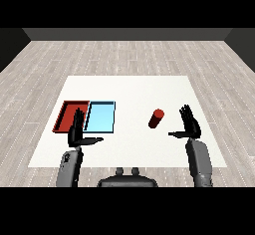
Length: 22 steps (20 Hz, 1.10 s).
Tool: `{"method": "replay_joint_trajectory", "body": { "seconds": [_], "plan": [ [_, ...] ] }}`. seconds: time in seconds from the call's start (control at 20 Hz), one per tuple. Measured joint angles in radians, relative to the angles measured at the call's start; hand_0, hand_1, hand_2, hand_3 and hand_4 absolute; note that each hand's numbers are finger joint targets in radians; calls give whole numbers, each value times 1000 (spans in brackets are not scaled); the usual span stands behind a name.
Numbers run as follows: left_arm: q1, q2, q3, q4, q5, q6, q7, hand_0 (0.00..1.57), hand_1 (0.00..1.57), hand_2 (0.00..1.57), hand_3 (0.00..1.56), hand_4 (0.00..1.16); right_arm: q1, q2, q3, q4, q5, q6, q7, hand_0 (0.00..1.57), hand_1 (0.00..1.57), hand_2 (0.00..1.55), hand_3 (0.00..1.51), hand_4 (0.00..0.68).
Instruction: Pick the red can and put it in the red box
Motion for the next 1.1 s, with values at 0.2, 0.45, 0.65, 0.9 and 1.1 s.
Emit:
{"method": "replay_joint_trajectory", "body": {
  "seconds": [0.2,0.45,0.65,0.9,1.1],
  "plan": [
    [-24,9,16,42,9,-10,-17,0,0,0,0,0,-36,-11,-15,60,-8,16,-16,0,0,0,0,0],
    [-22,18,26,58,22,-30,-34,0,0,0,0,0,-64,-3,-12,92,-11,12,-3,0,0,0,0,0],
    [-31,12,29,48,27,-19,-16,0,0,0,0,0,-111,18,1,162,1,2,-28,0,0,0,0,0],
    [-25,18,29,29,35,-26,-1,0,0,0,0,0,-171,39,4,265,4,-11,-55,0,0,0,0,0],
    [-26,21,38,36,54,-41,-10,0,0,0,0,0,-192,68,13,302,1,-34,-62,0,0,0,0,0]
  ]
}}
